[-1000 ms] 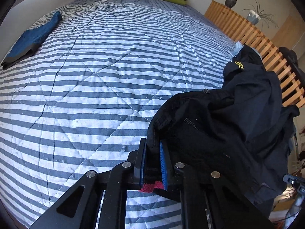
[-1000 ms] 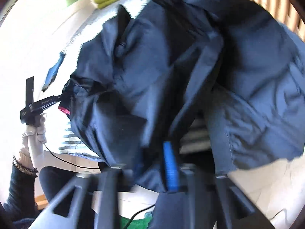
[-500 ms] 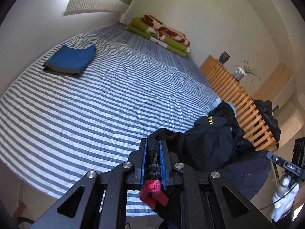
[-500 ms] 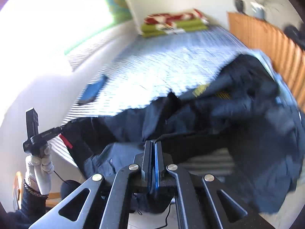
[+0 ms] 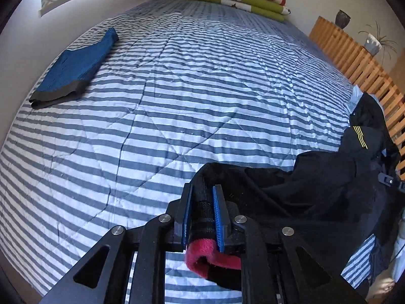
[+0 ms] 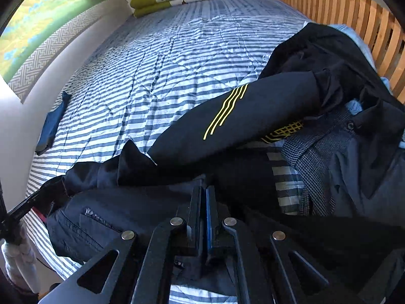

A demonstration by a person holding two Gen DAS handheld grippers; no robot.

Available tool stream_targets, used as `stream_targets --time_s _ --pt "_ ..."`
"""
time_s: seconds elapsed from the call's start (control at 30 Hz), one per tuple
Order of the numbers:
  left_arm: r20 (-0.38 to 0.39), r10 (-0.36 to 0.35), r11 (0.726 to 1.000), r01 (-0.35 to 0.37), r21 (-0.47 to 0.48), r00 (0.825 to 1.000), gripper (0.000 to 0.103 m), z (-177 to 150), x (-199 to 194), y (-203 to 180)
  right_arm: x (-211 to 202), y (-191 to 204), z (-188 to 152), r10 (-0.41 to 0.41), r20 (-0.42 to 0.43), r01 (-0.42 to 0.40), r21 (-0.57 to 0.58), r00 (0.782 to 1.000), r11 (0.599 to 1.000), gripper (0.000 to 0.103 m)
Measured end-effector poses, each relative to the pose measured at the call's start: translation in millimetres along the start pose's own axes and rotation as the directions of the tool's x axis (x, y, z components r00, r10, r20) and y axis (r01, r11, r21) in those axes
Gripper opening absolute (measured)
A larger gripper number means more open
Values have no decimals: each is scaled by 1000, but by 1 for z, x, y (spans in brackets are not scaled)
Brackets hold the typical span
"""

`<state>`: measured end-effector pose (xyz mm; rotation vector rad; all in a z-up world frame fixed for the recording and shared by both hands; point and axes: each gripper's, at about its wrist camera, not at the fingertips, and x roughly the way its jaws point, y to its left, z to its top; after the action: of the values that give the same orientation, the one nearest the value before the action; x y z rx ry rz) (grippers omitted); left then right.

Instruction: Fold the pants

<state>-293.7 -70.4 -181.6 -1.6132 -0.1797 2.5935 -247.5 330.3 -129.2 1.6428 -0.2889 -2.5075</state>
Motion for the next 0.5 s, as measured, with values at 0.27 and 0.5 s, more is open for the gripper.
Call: stream_targets --time_s 0.27,0.5 --pt "73 -88 995 90 -31 994 53 -8 -42 18 -64 -4 -35 -19 107 37 -175 994 984 55" --pt "-12 -86 991 84 -99 996 65 -48 -28 53 -39 -3 -106 81 21 -76 -171 997 982 58"
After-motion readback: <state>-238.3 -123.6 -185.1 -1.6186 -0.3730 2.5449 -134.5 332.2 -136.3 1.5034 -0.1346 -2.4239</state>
